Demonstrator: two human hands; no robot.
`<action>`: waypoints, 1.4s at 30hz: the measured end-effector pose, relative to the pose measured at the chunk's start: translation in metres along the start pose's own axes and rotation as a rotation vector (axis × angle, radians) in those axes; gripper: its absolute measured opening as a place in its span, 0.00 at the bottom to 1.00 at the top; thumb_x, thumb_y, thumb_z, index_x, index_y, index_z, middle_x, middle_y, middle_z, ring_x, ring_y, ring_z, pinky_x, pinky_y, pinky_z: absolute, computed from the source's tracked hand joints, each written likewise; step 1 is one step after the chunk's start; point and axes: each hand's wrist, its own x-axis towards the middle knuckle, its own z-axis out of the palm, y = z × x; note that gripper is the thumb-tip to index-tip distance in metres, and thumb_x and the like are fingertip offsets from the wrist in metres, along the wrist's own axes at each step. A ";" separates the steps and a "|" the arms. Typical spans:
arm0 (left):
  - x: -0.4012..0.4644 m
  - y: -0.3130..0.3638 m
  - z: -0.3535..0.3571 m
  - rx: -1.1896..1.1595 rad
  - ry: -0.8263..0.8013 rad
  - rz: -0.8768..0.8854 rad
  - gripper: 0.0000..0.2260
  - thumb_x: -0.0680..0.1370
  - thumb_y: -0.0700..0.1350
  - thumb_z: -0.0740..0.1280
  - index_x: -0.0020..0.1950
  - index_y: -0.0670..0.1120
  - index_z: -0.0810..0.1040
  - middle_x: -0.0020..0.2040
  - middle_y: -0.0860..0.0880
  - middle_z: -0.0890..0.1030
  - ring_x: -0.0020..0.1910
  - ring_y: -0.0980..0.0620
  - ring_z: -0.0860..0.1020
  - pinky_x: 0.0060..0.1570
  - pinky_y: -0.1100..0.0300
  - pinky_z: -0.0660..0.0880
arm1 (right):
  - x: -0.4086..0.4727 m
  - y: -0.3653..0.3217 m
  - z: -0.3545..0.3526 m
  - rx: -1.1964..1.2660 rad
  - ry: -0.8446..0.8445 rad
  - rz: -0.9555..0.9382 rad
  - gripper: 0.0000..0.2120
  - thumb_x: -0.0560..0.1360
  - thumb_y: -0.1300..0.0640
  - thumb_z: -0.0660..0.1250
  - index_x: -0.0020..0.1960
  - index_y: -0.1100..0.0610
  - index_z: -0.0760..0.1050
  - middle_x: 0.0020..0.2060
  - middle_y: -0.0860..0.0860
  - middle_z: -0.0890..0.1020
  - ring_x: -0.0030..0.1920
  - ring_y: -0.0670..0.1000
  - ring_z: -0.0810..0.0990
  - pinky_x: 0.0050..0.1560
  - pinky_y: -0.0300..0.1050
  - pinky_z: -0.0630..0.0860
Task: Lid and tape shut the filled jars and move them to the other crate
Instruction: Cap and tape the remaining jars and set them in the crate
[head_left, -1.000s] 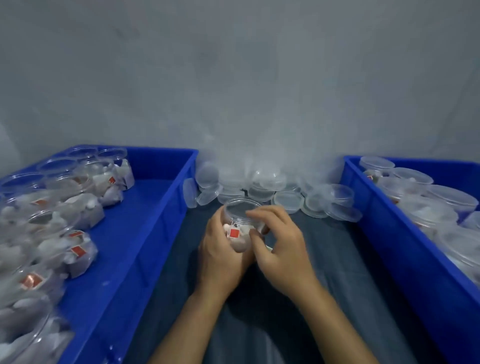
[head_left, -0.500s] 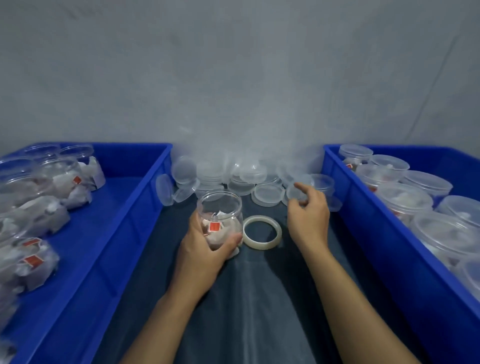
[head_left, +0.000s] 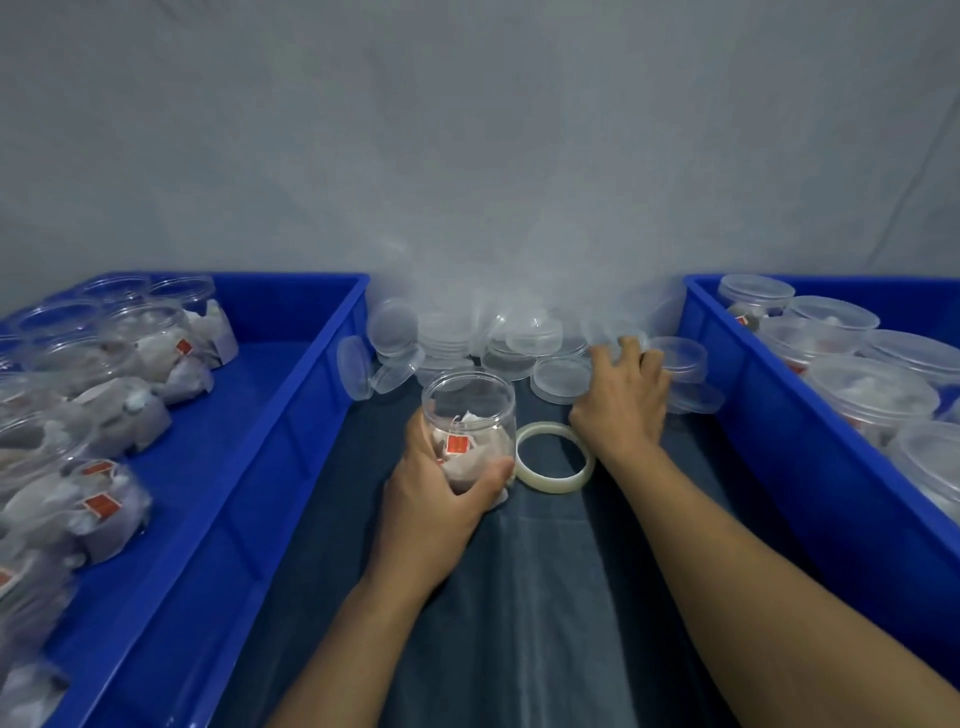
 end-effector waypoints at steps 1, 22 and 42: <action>0.000 0.001 0.000 -0.004 -0.005 -0.005 0.31 0.67 0.74 0.75 0.61 0.84 0.59 0.53 0.71 0.82 0.49 0.68 0.83 0.47 0.58 0.81 | 0.001 -0.002 0.001 -0.032 -0.016 -0.024 0.25 0.70 0.60 0.70 0.66 0.50 0.76 0.69 0.54 0.70 0.64 0.60 0.67 0.63 0.53 0.65; -0.001 0.006 -0.001 -0.009 -0.014 -0.018 0.29 0.67 0.70 0.75 0.60 0.81 0.61 0.54 0.73 0.79 0.49 0.70 0.81 0.40 0.75 0.74 | 0.004 0.005 -0.002 -0.013 -0.045 -0.300 0.03 0.77 0.48 0.72 0.48 0.46 0.83 0.50 0.44 0.85 0.57 0.52 0.74 0.58 0.50 0.64; -0.006 0.015 -0.001 -0.024 0.160 0.246 0.44 0.72 0.50 0.81 0.81 0.60 0.57 0.74 0.56 0.68 0.71 0.59 0.73 0.65 0.60 0.77 | -0.094 -0.020 -0.102 1.756 0.021 0.303 0.17 0.84 0.62 0.67 0.71 0.52 0.71 0.46 0.56 0.88 0.40 0.54 0.88 0.42 0.47 0.85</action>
